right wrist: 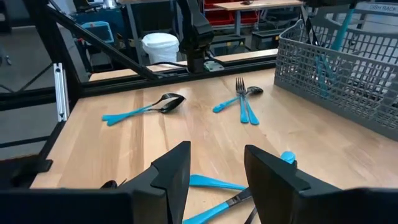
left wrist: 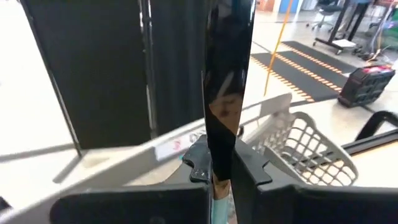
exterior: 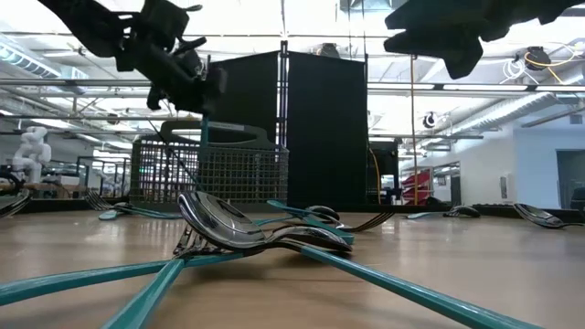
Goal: Sort silverware
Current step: Put the blue knife into the silverware basket
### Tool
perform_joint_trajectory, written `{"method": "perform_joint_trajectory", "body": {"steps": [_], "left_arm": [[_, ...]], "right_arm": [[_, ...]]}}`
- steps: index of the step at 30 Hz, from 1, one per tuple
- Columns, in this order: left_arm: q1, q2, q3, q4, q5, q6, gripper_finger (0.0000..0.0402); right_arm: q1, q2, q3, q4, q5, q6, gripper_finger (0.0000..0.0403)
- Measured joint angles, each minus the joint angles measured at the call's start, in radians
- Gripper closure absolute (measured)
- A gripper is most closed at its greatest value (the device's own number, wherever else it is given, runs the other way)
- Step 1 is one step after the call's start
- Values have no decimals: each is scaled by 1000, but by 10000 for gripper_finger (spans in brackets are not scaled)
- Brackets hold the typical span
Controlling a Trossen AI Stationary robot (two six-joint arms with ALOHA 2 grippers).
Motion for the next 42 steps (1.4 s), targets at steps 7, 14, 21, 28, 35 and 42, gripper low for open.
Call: {"method": "perform_joint_trajectory", "body": {"steps": [7,14,21,28,35,42], "left_arm": [[0,1,1,-42,-1,-113,330],[-5,-13,1,-114,-1,-114,255],[-23,-168,1,-131,-61,-27,248],[-30,-406,2,-194,-146,72,247],[-105,-587,2,-196,143,70,247],[-334,-562,3,-199,257,43,247]], "right_arm": [[2,0,0,2,-18,17,259],[3,0,0,5,-52,28,259],[3,0,0,-1,-52,45,259],[3,0,0,-5,-52,48,259],[1,0,0,-2,-48,52,259],[-5,-1,0,25,-47,52,259]]}}
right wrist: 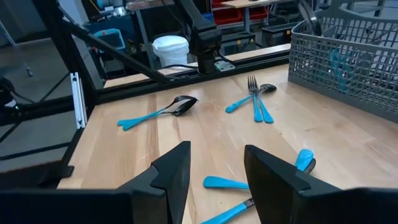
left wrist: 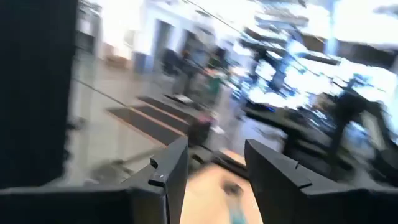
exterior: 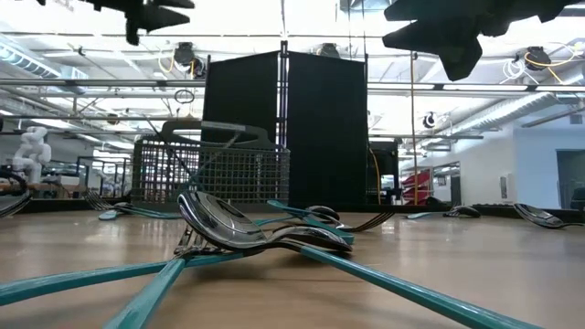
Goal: Sort silverware
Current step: Put the blue knife into the silverware basket
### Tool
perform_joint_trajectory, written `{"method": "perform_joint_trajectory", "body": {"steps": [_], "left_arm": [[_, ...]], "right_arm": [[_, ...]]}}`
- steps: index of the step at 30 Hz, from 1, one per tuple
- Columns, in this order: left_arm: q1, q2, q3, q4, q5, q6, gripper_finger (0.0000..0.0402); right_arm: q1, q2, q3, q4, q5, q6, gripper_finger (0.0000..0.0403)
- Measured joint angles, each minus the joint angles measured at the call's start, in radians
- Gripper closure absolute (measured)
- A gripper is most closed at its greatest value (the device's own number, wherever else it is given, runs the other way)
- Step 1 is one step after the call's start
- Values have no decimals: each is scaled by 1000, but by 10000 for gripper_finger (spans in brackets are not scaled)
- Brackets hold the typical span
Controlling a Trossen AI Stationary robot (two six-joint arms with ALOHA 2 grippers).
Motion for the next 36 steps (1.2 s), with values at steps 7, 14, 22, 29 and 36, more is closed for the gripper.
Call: {"method": "perform_joint_trajectory", "body": {"steps": [7,14,22,29,36], "left_arm": [[-299,230,0,122,-80,36,247],[-523,596,0,556,-109,160,247],[-611,972,0,1037,-86,210,247],[-606,1098,8,1222,8,206,247],[-610,1050,11,1067,59,182,247]], "right_arm": [[-1,0,0,19,0,-2,259],[-10,0,0,18,0,-7,259],[-10,28,0,26,-5,0,259],[-19,40,-1,-13,-6,3,259],[-26,-56,-1,-220,-1,116,259]]}}
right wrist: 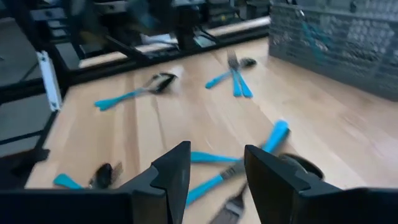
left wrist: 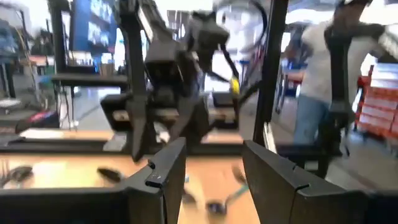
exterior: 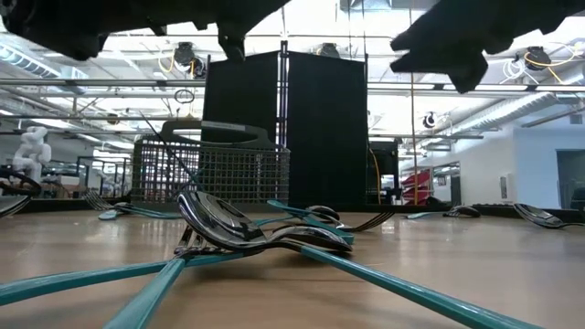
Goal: Sort silverware
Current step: Put the blue knife into the silverware basket
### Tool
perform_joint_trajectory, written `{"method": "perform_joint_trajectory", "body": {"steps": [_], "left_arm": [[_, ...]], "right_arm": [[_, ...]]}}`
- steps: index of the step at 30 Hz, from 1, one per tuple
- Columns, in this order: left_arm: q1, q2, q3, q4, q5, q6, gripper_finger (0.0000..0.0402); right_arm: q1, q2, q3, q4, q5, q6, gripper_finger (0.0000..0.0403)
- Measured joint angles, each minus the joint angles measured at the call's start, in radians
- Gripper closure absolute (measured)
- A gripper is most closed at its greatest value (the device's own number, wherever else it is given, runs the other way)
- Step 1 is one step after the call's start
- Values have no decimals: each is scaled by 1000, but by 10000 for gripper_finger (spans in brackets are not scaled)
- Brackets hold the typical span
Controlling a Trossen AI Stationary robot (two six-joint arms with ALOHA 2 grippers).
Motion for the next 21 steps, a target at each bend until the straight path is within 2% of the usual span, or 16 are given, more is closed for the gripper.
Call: {"method": "perform_joint_trajectory", "body": {"steps": [6,11,15,21], "left_arm": [[3,-81,41,-382,-22,-78,247],[-30,-100,132,-603,-77,-71,247],[-64,-103,179,-667,-134,-37,247],[-71,-101,179,-669,-144,1,247]], "right_arm": [[-2,-18,0,-103,1,40,259],[-14,-18,0,-97,-1,39,259],[-28,-18,0,-82,-3,47,259],[-27,-18,0,-89,-26,67,259]]}}
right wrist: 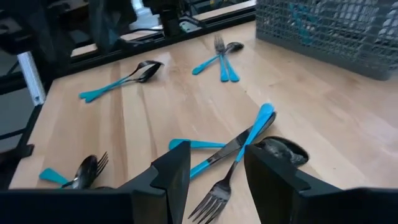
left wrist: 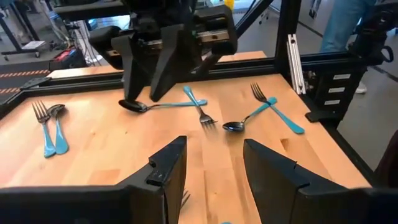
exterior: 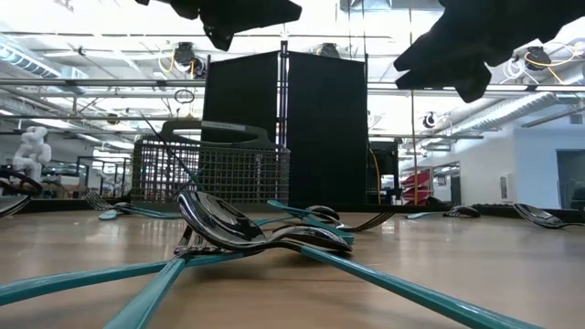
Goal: Sort silverware
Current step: Put the blue knife into the silverware basket
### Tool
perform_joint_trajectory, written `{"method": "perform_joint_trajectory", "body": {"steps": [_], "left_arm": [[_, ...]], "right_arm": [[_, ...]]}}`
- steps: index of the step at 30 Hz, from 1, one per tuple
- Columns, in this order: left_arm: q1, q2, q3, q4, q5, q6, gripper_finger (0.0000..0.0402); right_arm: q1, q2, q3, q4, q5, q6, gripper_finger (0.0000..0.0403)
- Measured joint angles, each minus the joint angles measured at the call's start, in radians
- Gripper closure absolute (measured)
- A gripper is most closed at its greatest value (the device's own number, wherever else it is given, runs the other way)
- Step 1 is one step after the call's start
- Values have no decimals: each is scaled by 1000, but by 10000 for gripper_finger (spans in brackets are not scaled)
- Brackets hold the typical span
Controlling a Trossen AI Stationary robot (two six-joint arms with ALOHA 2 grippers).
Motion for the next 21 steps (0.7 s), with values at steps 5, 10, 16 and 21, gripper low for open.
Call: {"method": "perform_joint_trajectory", "body": {"steps": [5,10,16,21], "left_arm": [[28,0,0,1,0,1,246],[34,0,-1,-8,22,4,246],[48,0,-7,-5,83,1,246],[39,0,-7,26,304,-22,246]], "right_arm": [[-1,0,0,-5,-2,-16,259],[-8,0,0,-4,5,-30,259],[-21,21,1,6,-1,-27,259],[-20,22,1,2,-129,-27,259]]}}
